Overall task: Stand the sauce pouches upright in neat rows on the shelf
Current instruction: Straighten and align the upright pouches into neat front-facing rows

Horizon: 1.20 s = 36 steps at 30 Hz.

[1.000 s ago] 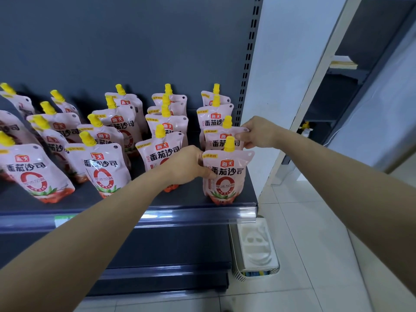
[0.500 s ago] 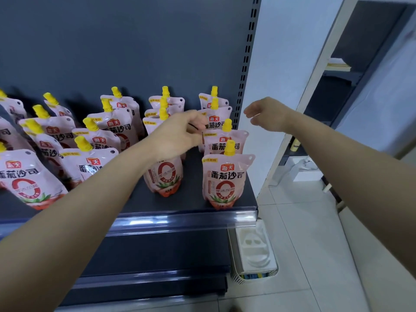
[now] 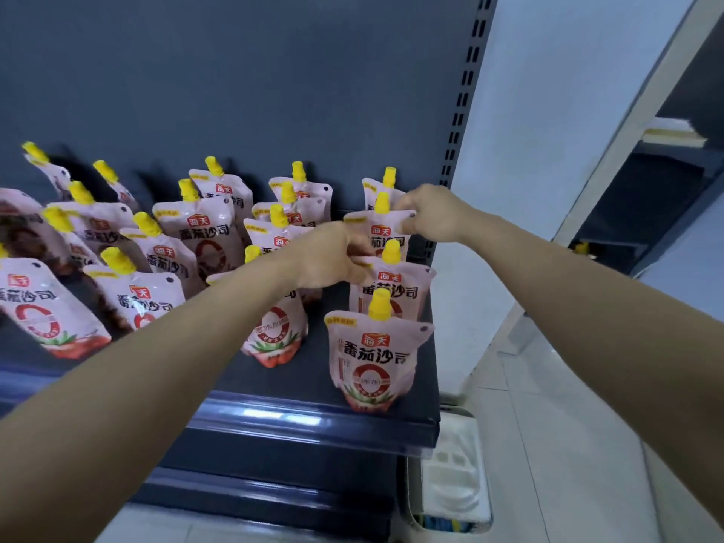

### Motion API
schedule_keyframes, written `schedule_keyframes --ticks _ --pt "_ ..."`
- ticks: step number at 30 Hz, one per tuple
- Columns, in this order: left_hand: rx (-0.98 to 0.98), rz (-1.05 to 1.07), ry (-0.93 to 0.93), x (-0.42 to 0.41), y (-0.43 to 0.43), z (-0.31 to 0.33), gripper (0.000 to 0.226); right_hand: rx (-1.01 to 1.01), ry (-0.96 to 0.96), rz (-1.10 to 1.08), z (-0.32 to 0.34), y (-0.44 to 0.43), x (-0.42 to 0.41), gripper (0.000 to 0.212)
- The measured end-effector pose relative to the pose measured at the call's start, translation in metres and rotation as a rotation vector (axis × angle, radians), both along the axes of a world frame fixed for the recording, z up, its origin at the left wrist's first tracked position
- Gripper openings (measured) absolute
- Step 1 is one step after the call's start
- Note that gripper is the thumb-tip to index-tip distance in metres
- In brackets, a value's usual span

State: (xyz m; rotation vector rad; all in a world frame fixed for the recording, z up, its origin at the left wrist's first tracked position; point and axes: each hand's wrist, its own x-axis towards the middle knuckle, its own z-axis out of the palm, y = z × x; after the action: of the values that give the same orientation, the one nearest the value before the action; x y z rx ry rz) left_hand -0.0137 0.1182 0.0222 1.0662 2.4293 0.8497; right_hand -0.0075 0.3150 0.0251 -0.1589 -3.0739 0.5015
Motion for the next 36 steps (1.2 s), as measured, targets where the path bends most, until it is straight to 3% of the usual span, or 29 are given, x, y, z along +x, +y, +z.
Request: schedule_keyframes --ticks 3,6,9,13,14,16,20,24,28,32,36 --pt "-0.021 0.012 -0.011 -0.002 0.007 -0.002 0.009 -0.011 -0.020 0.032 -0.001 0.003 -0.006 0.012" --pt "-0.016 0.034 0.014 -0.003 0.011 -0.005 0.021 -0.010 -0.019 0.053 -0.003 0.006 -0.009 0.031" --pt "-0.011 0.049 0.053 -0.005 0.015 -0.006 0.016 0.004 -0.004 0.056 -0.002 0.007 -0.009 0.017" --pt "-0.053 0.001 0.117 -0.012 0.018 -0.006 0.048 0.032 -0.009 0.037 -0.001 0.011 -0.003 0.032" --pt "-0.057 -0.017 0.121 -0.013 0.017 -0.005 0.048 0.027 -0.008 0.026 -0.001 0.012 -0.002 0.035" --pt "-0.072 -0.064 0.111 -0.014 0.017 -0.003 0.027 0.025 -0.006 -0.003 -0.001 0.013 0.004 0.032" --pt "-0.079 -0.133 0.131 -0.017 0.015 -0.002 0.026 0.029 0.006 -0.038 -0.002 0.013 0.011 0.026" --pt "-0.090 -0.135 0.157 -0.023 0.015 -0.006 0.052 0.011 0.016 -0.081 -0.003 0.008 0.013 0.023" --pt "-0.135 -0.196 0.122 -0.023 0.012 -0.005 0.030 0.007 0.012 -0.082 -0.003 0.006 0.018 0.011" --pt "-0.086 -0.250 0.001 -0.027 0.001 0.020 0.006 -0.086 0.063 -0.129 0.007 0.011 0.022 0.034" --pt "0.065 -0.134 0.010 -0.043 -0.001 0.042 0.015 -0.230 0.132 -0.261 0.020 0.024 0.015 0.036"
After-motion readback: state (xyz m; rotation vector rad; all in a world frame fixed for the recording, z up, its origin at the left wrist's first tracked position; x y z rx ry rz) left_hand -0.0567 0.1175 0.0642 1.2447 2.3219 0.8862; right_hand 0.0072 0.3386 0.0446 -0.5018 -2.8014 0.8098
